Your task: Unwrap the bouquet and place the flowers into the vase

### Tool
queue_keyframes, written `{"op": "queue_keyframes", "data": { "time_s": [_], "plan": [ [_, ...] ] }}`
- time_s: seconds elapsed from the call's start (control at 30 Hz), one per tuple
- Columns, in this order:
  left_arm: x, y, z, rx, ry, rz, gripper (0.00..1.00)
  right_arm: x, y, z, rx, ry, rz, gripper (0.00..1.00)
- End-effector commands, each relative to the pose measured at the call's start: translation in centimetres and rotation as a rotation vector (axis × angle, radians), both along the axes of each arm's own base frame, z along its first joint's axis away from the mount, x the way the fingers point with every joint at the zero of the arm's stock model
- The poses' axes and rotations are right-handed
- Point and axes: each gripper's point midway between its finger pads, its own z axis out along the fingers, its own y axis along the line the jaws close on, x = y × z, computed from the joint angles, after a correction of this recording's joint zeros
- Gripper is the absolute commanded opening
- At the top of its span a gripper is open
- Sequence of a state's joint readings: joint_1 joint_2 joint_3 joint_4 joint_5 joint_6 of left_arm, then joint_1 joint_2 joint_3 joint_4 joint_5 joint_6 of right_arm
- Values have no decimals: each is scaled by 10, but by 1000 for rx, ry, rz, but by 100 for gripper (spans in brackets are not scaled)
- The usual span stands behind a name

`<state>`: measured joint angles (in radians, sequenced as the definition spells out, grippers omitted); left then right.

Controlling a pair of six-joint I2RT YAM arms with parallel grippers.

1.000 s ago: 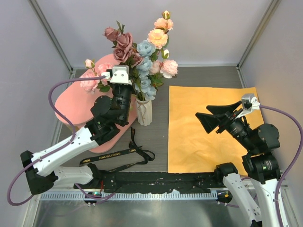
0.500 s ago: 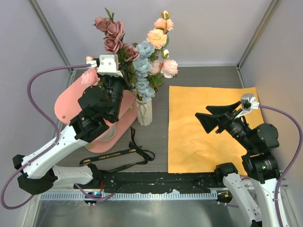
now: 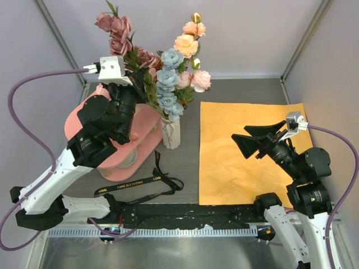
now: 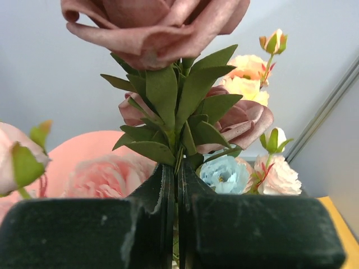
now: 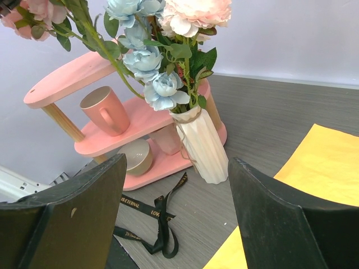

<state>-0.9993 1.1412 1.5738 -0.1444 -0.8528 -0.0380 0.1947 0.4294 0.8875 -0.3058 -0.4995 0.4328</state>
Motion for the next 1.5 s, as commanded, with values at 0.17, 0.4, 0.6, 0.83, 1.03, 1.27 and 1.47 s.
{"op": "queue_keyframes", "data": {
  "time_s": [0.17, 0.4, 0.6, 0.83, 1.03, 1.27, 1.47],
  "plan": [
    [-20, 25, 28, -65, 0, -27, 0, -3, 2, 12, 24, -49, 12, 79],
    [-27, 22, 31, -78, 25, -82, 0, -2, 2, 12, 25, -46, 13, 79],
    [-27, -1, 23, -85, 67, -168, 0, -3, 2, 12, 29, -48, 13, 79],
    [-27, -26, 24, -128, 75, -257, 0, -4, 2, 13, 28, -47, 18, 79],
    [-25, -31, 30, -162, 6, -276, 0, -6, 2, 16, 29, -56, 18, 79],
    [-22, -26, 32, -131, -73, -242, 0, -6, 2, 17, 21, -56, 16, 79],
    [-19, -22, 31, -94, -110, -205, 0, -3, 2, 17, 20, -51, 16, 79]
  ]
}}
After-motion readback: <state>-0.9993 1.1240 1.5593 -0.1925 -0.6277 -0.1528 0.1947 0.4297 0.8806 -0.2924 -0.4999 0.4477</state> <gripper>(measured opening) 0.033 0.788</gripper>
